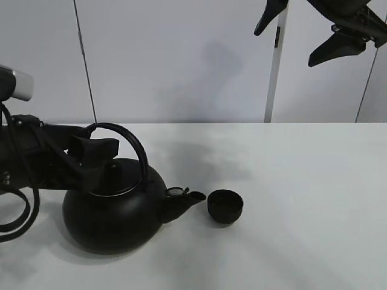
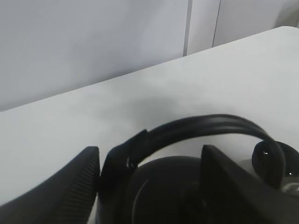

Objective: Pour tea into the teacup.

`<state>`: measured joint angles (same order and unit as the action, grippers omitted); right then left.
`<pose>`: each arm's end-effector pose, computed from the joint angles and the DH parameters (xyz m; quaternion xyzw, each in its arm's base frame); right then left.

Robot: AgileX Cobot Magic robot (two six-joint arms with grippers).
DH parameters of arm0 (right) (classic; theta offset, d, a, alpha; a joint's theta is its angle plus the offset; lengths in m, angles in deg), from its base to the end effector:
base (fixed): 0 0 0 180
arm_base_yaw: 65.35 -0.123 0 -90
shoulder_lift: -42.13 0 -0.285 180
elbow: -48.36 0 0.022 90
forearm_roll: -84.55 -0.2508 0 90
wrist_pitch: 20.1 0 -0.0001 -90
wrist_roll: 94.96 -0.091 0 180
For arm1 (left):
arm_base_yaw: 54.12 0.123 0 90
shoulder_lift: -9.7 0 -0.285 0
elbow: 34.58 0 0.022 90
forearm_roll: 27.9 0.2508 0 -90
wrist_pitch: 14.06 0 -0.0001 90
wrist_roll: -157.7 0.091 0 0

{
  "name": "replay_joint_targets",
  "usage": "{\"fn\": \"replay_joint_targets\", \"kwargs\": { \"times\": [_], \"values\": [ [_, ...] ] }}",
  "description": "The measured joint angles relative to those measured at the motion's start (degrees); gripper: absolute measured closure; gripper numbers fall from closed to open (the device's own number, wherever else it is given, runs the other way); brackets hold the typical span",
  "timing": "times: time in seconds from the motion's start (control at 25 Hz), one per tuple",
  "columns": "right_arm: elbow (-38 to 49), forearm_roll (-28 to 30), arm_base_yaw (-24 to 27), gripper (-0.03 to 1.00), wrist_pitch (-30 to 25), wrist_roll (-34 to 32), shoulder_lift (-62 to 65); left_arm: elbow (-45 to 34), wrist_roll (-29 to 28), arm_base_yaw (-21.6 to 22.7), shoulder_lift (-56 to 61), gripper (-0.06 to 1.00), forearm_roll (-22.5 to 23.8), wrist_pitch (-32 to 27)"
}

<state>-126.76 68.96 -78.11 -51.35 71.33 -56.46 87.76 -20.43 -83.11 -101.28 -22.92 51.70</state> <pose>0.3450 0.0912 0.3054 0.0875 0.9137 0.1940 0.3462 0.2252 -0.1330 0.1271 0.2451 0.7428 -0.1653 0.6007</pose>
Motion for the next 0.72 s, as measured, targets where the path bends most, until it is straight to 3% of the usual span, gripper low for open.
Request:
{"fn": "replay_joint_targets", "kwargs": {
  "times": [0.4,0.72],
  "values": [
    [0.00,0.00,0.00,0.35,0.00,0.00,0.00,-2.97,-1.12,0.00,4.09,0.46,0.25,0.05],
    [0.00,0.00,0.00,0.35,0.35,0.00,0.00,-6.29,-1.35,0.00,10.62,0.35,1.30,0.05]
  ]
}}
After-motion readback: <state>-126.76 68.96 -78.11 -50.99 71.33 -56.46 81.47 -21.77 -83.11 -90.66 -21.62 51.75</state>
